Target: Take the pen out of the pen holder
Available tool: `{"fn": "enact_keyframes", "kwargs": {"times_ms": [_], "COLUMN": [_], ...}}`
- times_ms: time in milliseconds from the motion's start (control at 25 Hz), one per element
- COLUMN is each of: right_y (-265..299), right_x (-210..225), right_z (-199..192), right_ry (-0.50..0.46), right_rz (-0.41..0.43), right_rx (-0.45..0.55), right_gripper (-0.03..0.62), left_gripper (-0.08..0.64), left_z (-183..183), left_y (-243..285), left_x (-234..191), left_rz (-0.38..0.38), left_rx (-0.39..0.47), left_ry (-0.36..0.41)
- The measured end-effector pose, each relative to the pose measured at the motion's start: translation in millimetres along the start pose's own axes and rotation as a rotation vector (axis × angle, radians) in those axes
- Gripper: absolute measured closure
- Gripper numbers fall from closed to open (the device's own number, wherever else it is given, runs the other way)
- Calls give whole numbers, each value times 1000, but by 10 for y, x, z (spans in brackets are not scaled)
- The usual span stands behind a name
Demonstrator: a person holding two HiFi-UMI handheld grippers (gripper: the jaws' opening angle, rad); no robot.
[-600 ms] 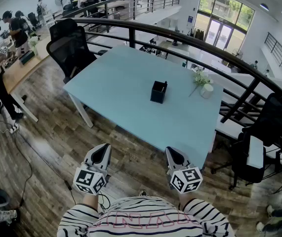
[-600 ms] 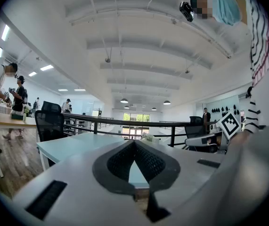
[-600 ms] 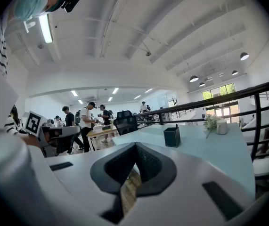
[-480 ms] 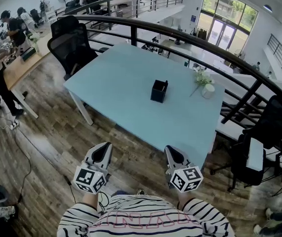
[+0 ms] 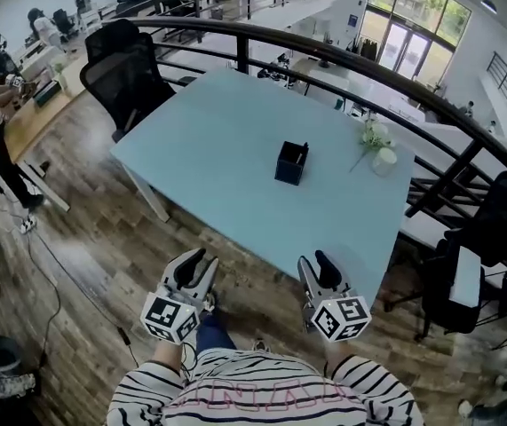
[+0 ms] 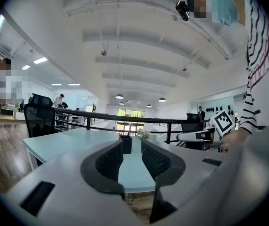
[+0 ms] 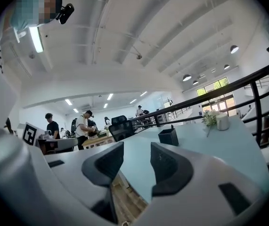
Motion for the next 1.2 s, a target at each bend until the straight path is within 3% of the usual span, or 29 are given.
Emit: {"fn": "enact_keyframes", "kwargs": {"times_ms": [320, 760, 1200], "right_y": [695, 1581, 2050], "right_x": [96, -22, -147], "right_z": [74, 317, 393], "right_ry": [40, 61, 73], "right_rz": [-157, -349, -481], "right_rx": [14, 100, 156], "right_gripper": [420, 420, 423], "left_gripper": [446, 446, 446], "left_z": [43, 326, 474], "left_y": [595, 1282, 1577], "left_x": [-766, -1818, -2574], "left_rz": [-139, -317, -399], "left_rx": [-55, -60, -55], "left_ry": [-16, 22, 50]}}
Point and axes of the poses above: the fingertips, and each gripper's own axes: y forward along the fingers, x to its right, z out of its top, the point moved 1 cm from there along -y, backward along the fingers, and after that the axes turned 1 degree about y, right-handed, at the moved point
